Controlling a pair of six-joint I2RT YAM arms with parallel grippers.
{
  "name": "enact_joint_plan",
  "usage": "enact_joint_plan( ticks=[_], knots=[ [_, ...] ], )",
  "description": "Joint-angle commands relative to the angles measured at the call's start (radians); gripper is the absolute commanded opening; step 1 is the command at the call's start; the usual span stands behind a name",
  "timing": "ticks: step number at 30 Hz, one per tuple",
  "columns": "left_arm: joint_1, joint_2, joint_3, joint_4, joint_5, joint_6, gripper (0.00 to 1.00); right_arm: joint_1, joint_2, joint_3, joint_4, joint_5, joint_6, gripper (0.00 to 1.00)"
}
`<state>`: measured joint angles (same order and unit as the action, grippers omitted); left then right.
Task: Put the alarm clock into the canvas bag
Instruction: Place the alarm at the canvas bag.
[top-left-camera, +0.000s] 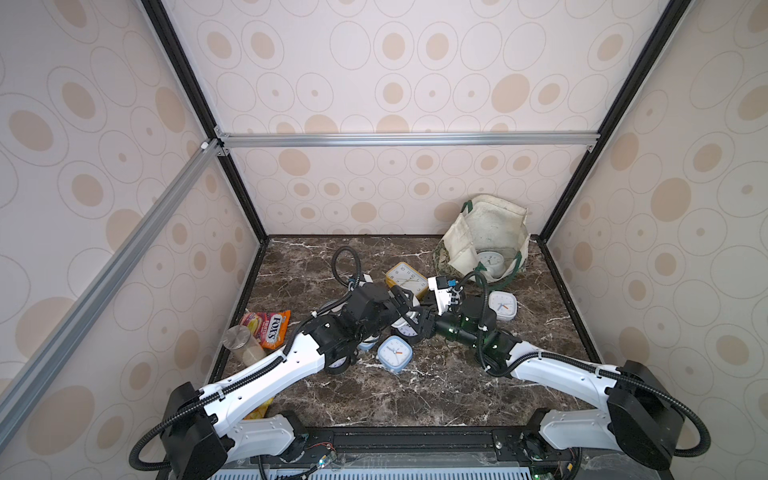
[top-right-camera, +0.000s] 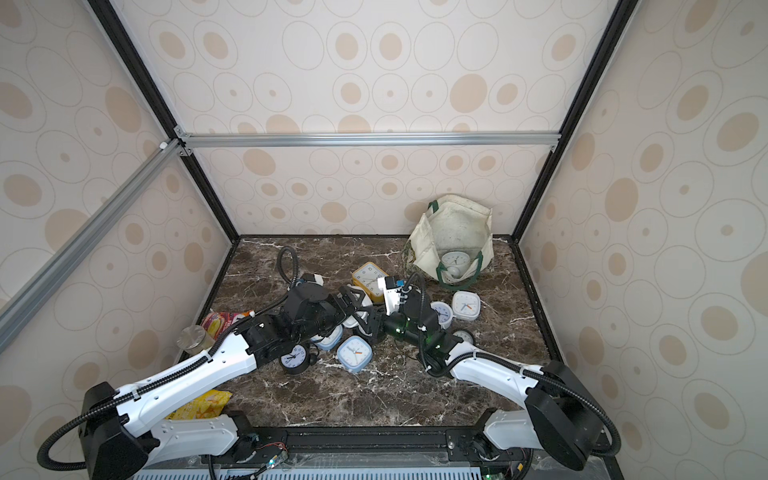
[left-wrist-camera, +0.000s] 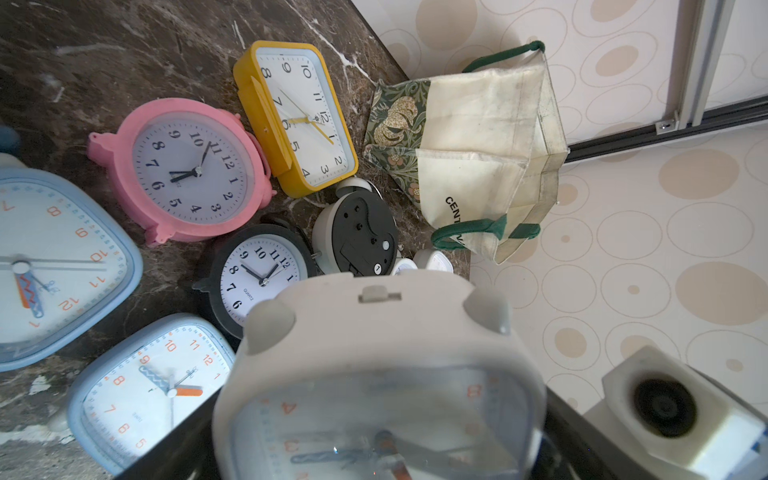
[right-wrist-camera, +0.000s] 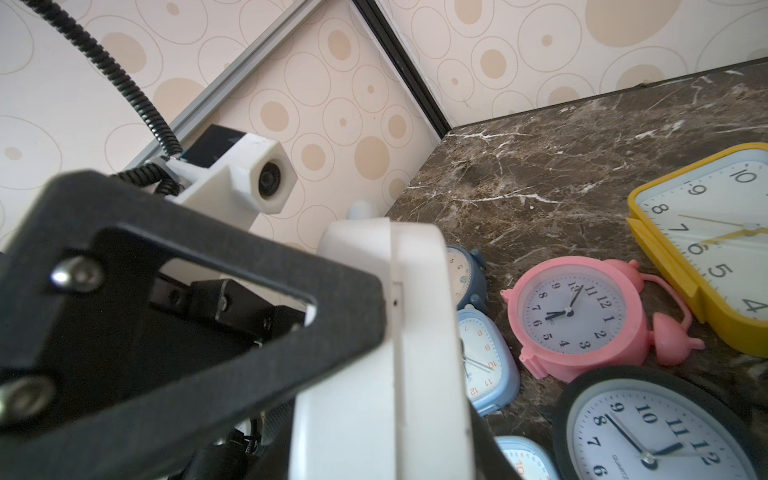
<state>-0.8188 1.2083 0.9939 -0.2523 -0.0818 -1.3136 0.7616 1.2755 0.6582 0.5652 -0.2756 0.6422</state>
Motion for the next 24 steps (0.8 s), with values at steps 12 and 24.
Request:
enact_joint_plan(
  ticks=[12, 24],
  knots=[
    [0.087, -0.190, 0.187, -0.082, -0.109, 0.462, 0.98, -0.342, -0.105, 0.162, -0.233, 0.198, 0.019, 0.11],
    [0.089, -0.235, -0.009, 0.180, 0.275, 0.537, 0.98, -0.554, 0.070, 0.415, -0.248, 0.389, 0.051, 0.16]
  ],
)
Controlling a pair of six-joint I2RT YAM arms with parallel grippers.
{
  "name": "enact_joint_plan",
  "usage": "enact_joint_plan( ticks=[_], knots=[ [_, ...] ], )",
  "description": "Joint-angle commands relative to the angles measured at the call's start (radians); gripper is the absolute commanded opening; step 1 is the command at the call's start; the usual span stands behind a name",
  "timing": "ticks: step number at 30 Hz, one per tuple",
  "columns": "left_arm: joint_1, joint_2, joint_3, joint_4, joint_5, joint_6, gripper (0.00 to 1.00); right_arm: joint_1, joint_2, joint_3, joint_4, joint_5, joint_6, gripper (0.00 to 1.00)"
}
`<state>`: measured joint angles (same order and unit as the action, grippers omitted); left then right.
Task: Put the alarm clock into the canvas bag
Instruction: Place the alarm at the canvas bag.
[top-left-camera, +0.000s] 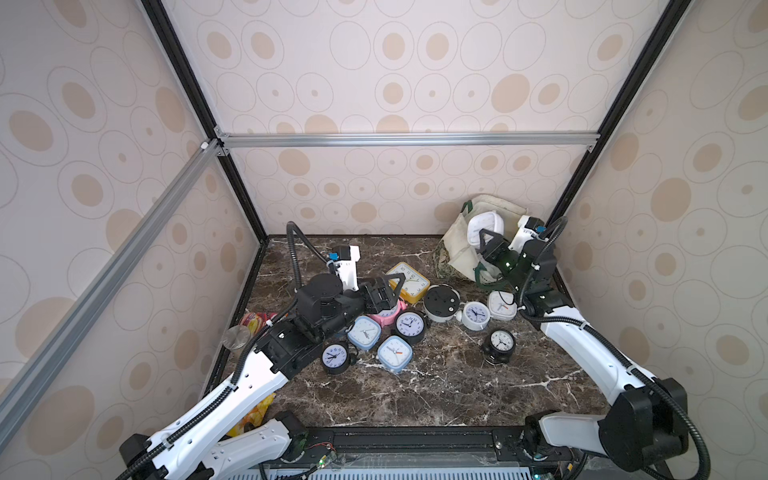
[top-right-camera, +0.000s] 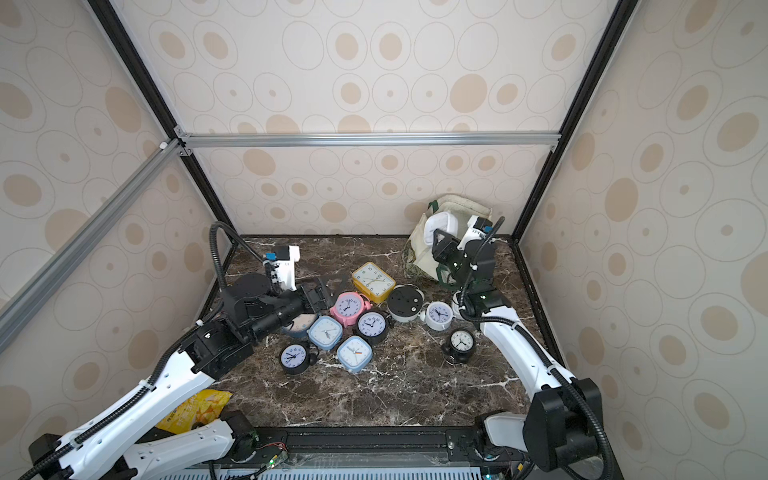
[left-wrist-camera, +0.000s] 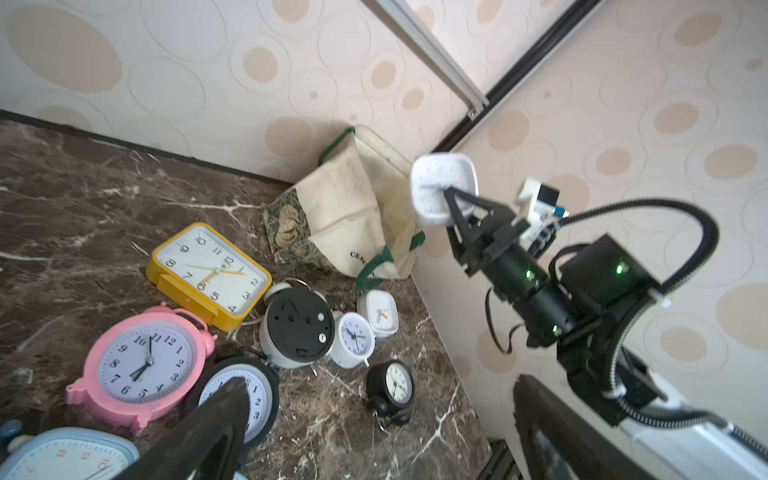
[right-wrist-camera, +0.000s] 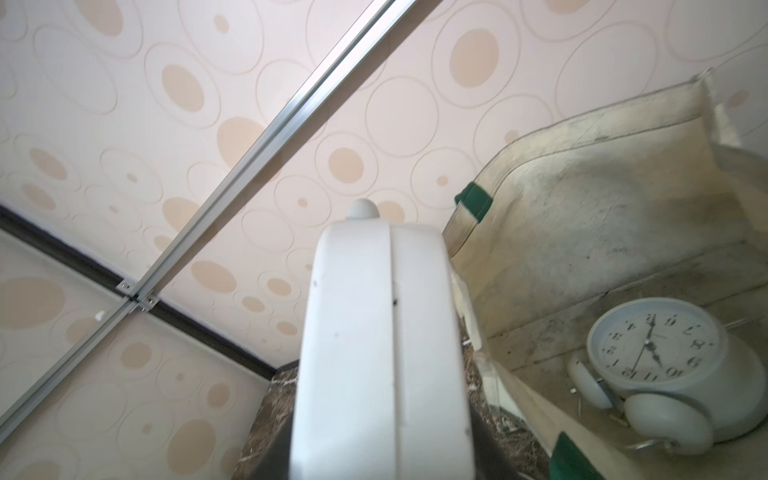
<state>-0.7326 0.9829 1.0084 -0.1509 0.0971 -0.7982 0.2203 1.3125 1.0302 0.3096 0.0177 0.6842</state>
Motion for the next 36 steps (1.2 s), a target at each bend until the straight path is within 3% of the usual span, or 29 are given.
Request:
enact_joint_plan(
  ticks=[1, 8, 17, 21, 28, 36],
  knots=[
    [0.002, -0.017, -0.035, 0.087, 0.095, 0.017, 0.98, -0.018, 0.051, 0.057, -0.007, 0.127, 0.012, 0.16],
    [0.004, -0.054, -0.062, 0.060, 0.064, 0.009, 0.98, -0.061, 0.210, 0.111, 0.000, 0.246, 0.044, 0.17],
    [0.003, -0.042, -0.051, -0.061, 0.049, 0.006, 0.99, -0.090, 0.489, 0.304, -0.035, 0.266, 0.067, 0.22],
    [0.003, -0.047, -0.033, -0.168, 0.002, 0.011, 0.98, -0.109, 0.569, 0.381, -0.063, 0.214, 0.063, 0.38],
    [0.004, -0.055, 0.011, -0.407, -0.165, 0.006, 0.98, -0.127, 0.557, 0.375, -0.051, 0.144, 0.033, 0.80],
    [0.011, -0.019, 0.055, -0.715, -0.333, -0.079, 0.98, -0.121, 0.405, 0.241, 0.020, -0.016, -0.044, 0.89]
  ],
)
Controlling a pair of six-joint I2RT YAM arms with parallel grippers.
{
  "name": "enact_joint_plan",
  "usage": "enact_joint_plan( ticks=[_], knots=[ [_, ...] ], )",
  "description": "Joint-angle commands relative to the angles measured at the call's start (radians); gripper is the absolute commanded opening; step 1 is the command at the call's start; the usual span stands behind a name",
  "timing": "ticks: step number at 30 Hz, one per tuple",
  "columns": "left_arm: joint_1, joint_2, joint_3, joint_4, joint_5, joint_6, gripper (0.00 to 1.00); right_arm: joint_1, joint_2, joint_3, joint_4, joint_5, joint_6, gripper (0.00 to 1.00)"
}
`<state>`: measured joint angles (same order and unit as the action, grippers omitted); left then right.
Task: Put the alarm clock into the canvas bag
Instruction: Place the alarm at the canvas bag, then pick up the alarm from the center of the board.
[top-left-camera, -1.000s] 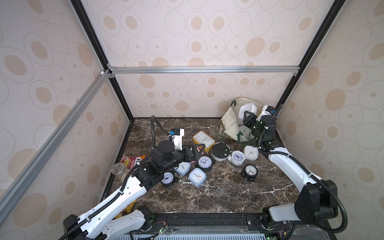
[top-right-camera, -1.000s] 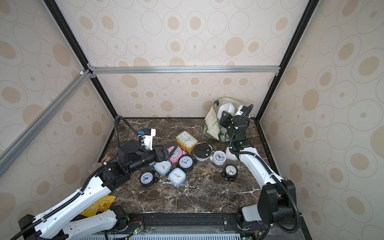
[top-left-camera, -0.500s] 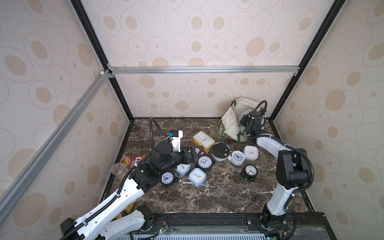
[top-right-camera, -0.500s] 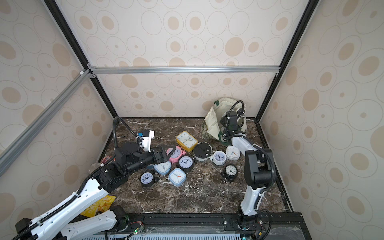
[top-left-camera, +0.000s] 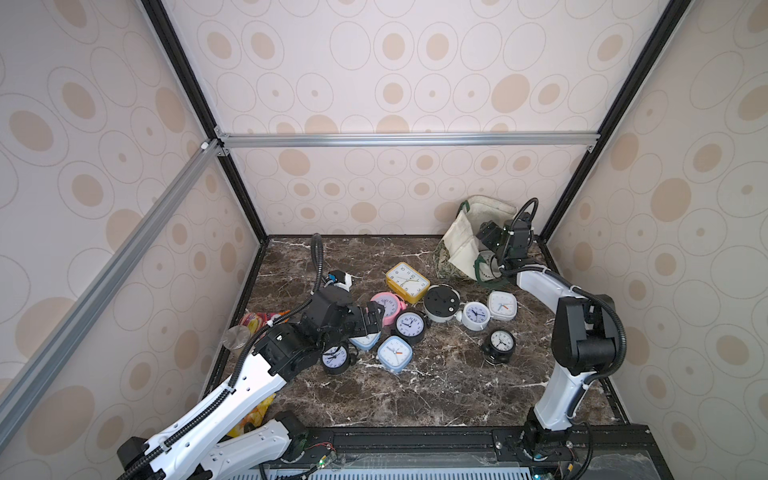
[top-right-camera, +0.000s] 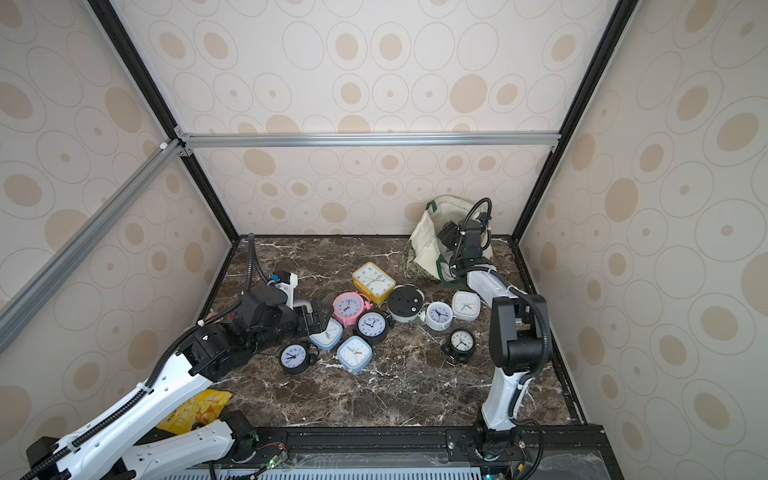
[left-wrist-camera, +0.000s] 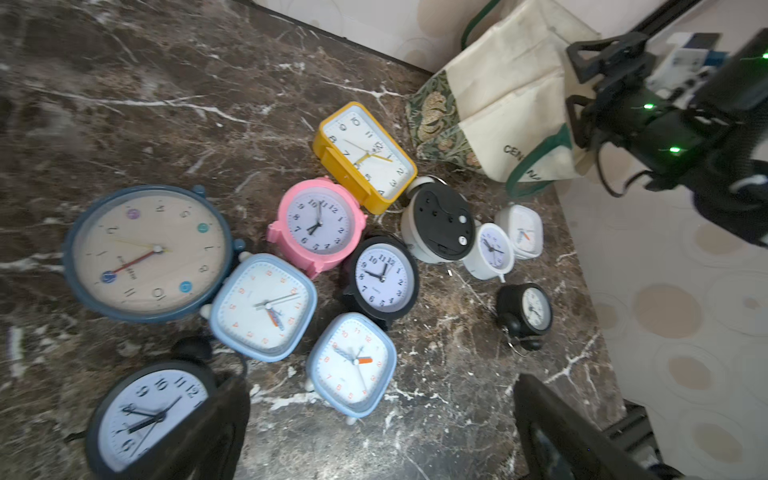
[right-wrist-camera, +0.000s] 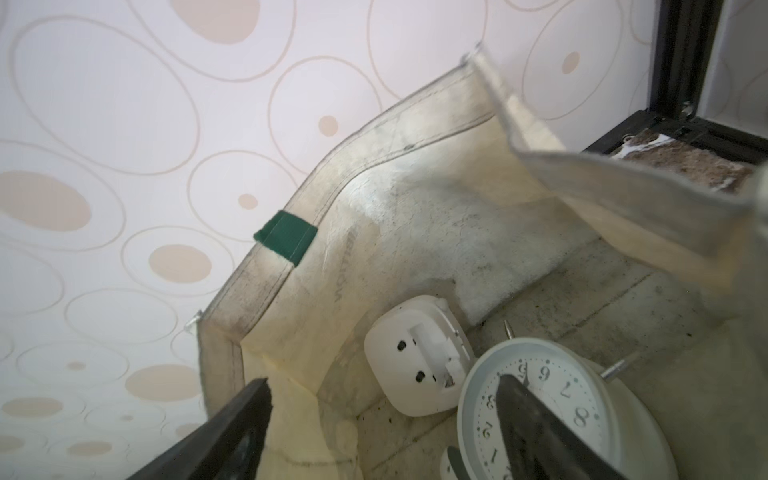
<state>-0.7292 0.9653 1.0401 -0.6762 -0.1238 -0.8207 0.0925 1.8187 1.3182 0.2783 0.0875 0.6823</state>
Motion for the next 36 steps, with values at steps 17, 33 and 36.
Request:
enact_joint_plan(
  ticks=[17, 33, 36],
  knots=[
    [0.100, 0.031, -0.283, -0.295, -0.078, -0.449, 0.98, 0.175, -0.565, -0.347, -0.109, -0.166, -0.300, 1.00],
    [0.208, 0.191, -0.305, -0.097, -0.007, -0.317, 0.98, 0.465, -0.789, -0.577, -0.242, -0.373, -0.266, 1.00],
    [0.211, 0.206, -0.310, -0.097, -0.008, -0.311, 0.98, 0.467, -0.797, -0.604, -0.234, -0.384, -0.248, 1.00]
  ],
)
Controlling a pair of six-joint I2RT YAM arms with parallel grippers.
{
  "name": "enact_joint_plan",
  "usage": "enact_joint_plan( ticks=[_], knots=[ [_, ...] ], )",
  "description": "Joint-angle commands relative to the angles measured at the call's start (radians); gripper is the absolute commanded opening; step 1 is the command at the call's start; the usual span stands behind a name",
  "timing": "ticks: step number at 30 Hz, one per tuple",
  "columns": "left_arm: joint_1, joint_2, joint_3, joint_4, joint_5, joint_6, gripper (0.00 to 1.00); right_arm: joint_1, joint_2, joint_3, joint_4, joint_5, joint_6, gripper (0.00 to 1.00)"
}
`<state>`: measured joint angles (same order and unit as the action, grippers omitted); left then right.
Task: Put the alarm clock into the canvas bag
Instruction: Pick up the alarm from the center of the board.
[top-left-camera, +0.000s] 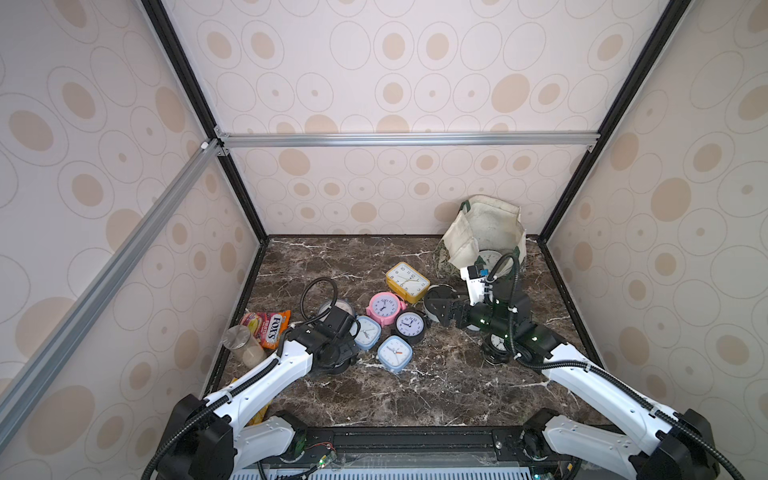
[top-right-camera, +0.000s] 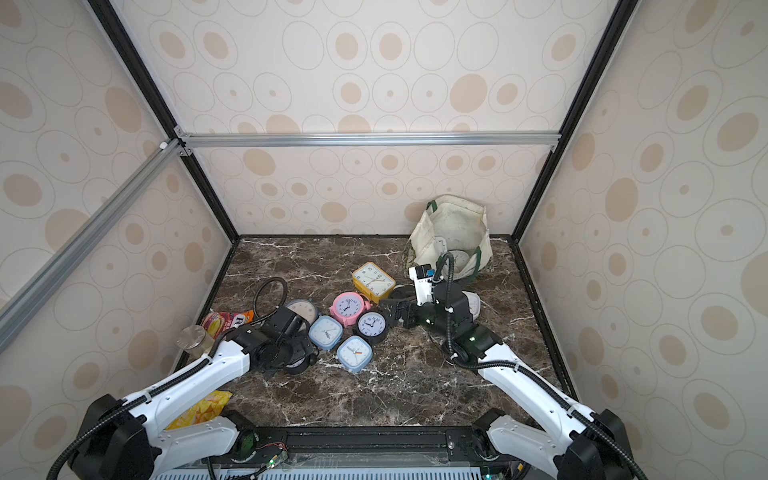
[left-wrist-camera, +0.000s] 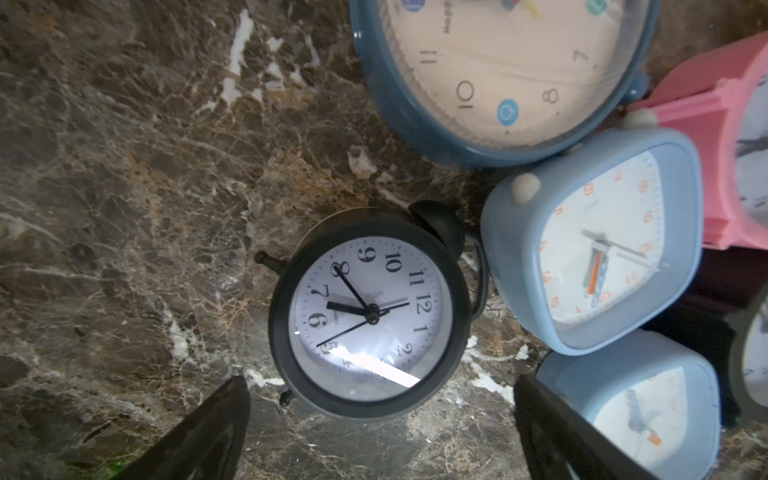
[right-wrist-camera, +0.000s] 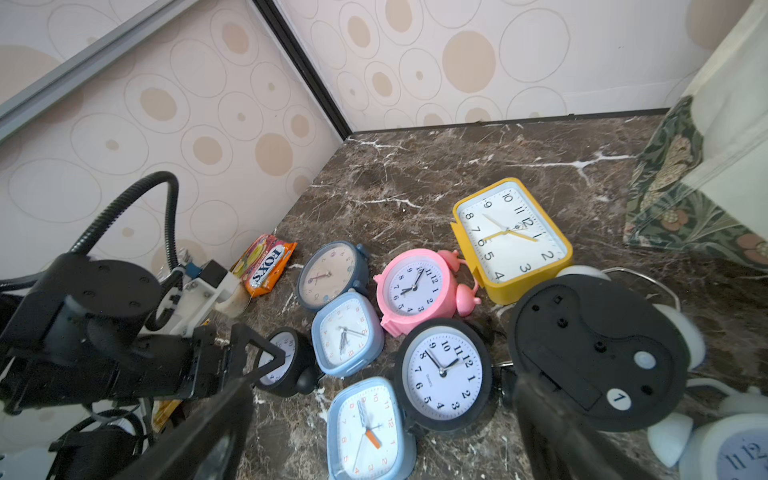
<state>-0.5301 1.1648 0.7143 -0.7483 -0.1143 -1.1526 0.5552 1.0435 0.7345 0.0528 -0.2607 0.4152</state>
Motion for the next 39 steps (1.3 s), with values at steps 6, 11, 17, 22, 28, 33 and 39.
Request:
enact_joint_plan(
  ticks=[6, 11, 17, 22, 28, 33, 39],
  knots=[
    [0.021, 0.021, -0.009, 0.062, 0.008, 0.045, 0.98, 0.005, 0.000, -0.034, 0.044, -0.070, 0.053, 1.00],
    [0.030, 0.068, -0.010, 0.068, 0.001, 0.061, 0.98, 0.016, 0.011, -0.033, 0.047, -0.087, 0.056, 1.00],
    [0.035, 0.089, -0.004, 0.056, -0.029, 0.075, 0.98, 0.017, 0.005, -0.056, 0.056, -0.094, 0.072, 1.00],
    [0.039, 0.098, -0.022, 0.077, -0.013, 0.074, 0.98, 0.017, 0.010, -0.064, 0.067, -0.097, 0.085, 1.00],
    [0.043, 0.123, -0.031, 0.100, -0.016, 0.073, 0.98, 0.017, 0.019, -0.061, 0.076, -0.109, 0.090, 1.00],
    [0.046, 0.129, -0.035, 0.098, -0.025, 0.072, 0.94, 0.018, 0.017, -0.070, 0.079, -0.113, 0.096, 1.00],
    [0.050, 0.118, -0.050, 0.082, -0.033, 0.053, 0.80, 0.018, 0.009, -0.076, 0.074, -0.121, 0.095, 1.00]
  ],
)
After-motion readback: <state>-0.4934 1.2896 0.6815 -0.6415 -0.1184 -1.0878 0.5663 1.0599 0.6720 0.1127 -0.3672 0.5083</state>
